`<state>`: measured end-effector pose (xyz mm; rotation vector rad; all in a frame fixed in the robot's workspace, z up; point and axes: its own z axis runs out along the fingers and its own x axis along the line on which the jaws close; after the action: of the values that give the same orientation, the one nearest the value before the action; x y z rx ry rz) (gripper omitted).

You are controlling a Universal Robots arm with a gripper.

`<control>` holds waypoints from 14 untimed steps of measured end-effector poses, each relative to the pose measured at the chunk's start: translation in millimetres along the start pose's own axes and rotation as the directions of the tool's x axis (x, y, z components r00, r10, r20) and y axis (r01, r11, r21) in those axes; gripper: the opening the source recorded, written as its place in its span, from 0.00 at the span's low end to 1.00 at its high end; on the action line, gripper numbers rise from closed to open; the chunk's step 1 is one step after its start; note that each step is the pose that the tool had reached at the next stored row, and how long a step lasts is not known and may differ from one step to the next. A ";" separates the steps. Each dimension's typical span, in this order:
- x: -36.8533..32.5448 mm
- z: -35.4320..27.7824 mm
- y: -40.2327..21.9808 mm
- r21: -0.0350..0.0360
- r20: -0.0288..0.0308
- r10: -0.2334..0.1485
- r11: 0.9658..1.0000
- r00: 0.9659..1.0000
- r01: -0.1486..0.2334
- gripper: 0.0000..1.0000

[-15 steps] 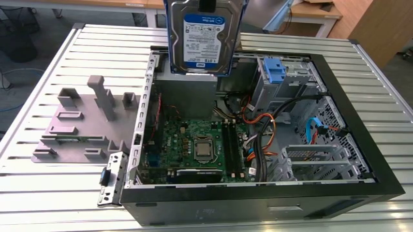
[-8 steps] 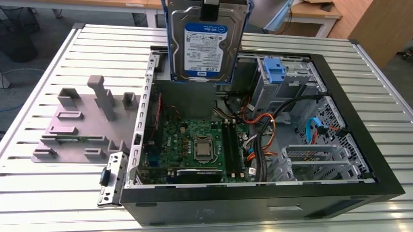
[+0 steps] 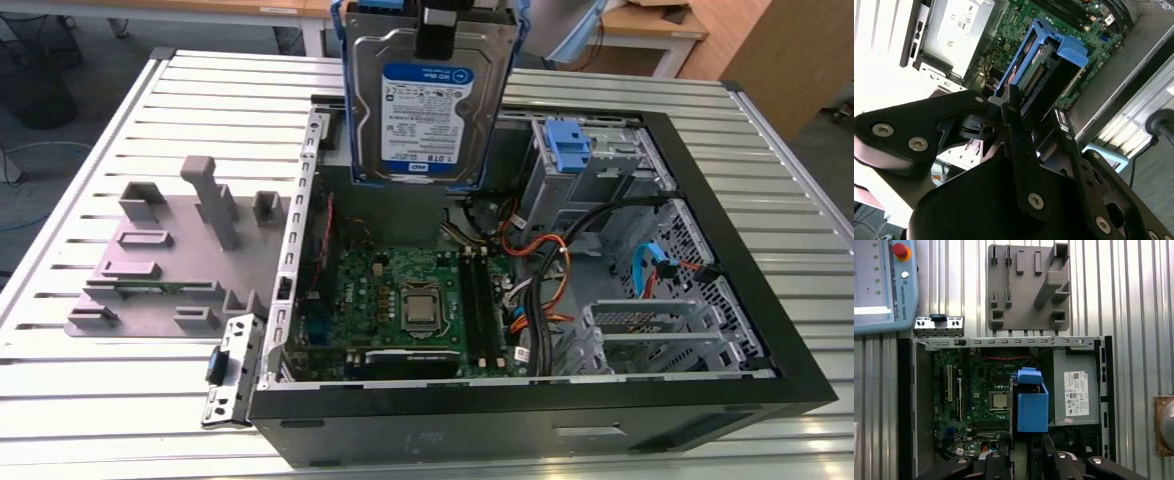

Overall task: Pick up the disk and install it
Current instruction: 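Pick up the disk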

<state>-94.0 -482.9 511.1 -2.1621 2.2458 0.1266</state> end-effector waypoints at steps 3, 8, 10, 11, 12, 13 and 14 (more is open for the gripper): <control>5.8 -0.1 -0.3 0.000 0.000 0.000 1.000 1.000 0.000 0.35; 17.0 -0.4 -0.9 0.000 0.000 0.000 1.000 1.000 0.000 0.35; 21.3 -0.5 -1.2 0.000 0.000 0.000 1.000 1.000 0.000 0.35; 23.6 -0.6 -1.4 0.000 0.000 0.000 1.000 1.000 0.000 0.35; 25.6 -0.6 -1.5 0.000 0.000 0.000 1.000 1.000 0.000 0.35; 27.5 -0.7 -1.6 0.000 0.000 0.000 1.000 1.000 0.000 0.35; 29.3 -0.8 -1.8 0.000 0.000 0.000 1.000 1.000 0.000 0.35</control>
<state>-93.4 -512.2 509.7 -2.1621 2.2459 0.1265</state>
